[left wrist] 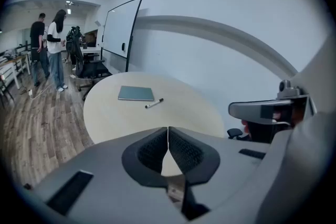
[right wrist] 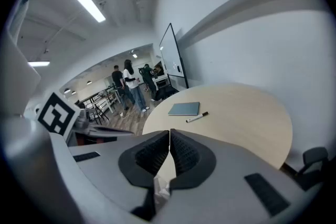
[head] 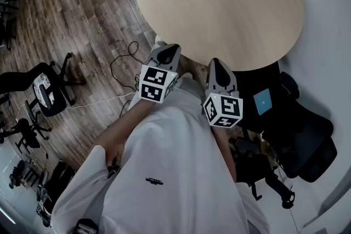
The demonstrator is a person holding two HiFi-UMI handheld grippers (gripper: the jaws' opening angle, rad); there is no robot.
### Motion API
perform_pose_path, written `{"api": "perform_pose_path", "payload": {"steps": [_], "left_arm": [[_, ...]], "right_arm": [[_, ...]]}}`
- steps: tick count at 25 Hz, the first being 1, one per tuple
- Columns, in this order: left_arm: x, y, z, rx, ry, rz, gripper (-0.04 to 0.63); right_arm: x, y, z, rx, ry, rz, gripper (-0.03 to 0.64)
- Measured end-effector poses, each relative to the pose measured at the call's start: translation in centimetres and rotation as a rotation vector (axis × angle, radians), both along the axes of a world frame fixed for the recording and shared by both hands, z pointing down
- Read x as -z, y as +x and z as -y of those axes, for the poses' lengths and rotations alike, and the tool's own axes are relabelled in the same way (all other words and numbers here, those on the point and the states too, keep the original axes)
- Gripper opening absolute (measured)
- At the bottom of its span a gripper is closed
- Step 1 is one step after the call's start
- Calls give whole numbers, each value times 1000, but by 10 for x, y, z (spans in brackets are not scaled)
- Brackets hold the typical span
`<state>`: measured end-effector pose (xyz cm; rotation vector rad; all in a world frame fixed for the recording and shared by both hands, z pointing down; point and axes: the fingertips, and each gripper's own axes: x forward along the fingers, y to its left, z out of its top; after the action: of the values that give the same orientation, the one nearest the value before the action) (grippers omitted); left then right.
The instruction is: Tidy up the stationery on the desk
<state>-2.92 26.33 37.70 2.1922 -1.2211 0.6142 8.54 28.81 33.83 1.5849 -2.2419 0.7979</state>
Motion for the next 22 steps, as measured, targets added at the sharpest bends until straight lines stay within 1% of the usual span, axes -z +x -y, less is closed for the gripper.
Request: {"api": "perform_pose_path", "payload": {"steps": [2,4,9,12,15,16,19,22], "left_arm": [[12,13,-40,-36,-14,18,21],[21,22,-71,-56,-28,18,21],[24,20,-107,-55,-40,8,21],[26,4,-116,-52,-18,10,21],[30,-21,-122,-27,-7,4,21],[33,-29,-126,-16,-3,-6,21],[43,-54,-124,-11,21,-26,21],[60,-86,-107,-3,72,-64,21]], "right_arm": [[1,13,-33,-31,-29,25,34],[3,21,-60,-47,-46,31,34],[6,11,-96,-36,-41,27,34],[1,-1,-108,-64,-44,54,34],[-6,-15,-117,-98,-99,129,35],[-4,-21,-119,-93,-103,130,35],[8,-39,-114,-88,-77,75,34],[18,-68,-102,-101,-65,45,35]]}}
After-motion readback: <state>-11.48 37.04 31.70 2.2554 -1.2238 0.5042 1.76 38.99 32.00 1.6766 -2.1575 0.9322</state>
